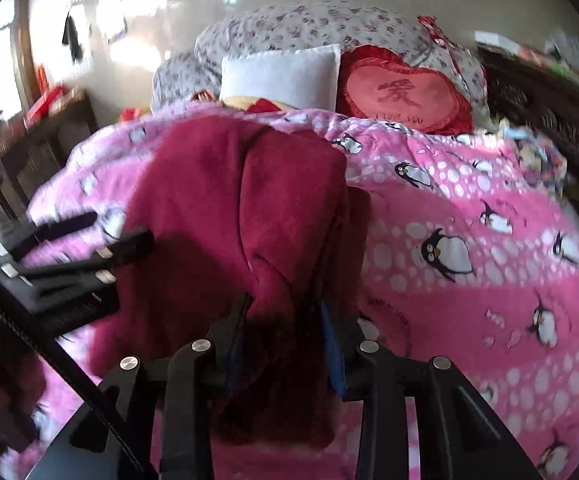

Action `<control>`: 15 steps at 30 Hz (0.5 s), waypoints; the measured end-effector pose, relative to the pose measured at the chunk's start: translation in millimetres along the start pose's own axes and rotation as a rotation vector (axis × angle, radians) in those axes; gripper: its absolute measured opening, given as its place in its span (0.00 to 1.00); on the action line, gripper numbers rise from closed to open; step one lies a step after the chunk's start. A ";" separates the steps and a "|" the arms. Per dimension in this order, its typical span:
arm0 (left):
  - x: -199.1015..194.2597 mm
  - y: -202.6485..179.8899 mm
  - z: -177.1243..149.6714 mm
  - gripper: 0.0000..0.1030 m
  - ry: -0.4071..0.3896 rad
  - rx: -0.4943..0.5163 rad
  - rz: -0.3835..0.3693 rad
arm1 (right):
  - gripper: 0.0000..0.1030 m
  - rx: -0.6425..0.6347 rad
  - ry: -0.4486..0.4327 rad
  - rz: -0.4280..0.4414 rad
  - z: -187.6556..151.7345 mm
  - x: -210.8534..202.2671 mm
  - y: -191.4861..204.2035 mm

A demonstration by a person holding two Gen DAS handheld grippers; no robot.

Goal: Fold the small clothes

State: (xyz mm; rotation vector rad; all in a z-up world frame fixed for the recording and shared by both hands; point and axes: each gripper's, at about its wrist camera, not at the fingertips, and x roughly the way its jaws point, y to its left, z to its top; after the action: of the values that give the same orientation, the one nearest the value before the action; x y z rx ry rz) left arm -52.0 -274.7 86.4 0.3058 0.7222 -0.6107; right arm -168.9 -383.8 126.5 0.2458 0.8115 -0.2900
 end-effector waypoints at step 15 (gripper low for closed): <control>-24.9 7.8 -37.1 0.76 0.036 -0.063 -0.009 | 0.58 0.027 0.058 -0.066 -38.5 8.2 8.0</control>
State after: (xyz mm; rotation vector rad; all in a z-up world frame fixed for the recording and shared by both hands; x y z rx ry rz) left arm -81.2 -241.2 77.6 0.2560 0.7766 -0.5906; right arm -186.7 -365.3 95.7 0.2542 0.8746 -0.3569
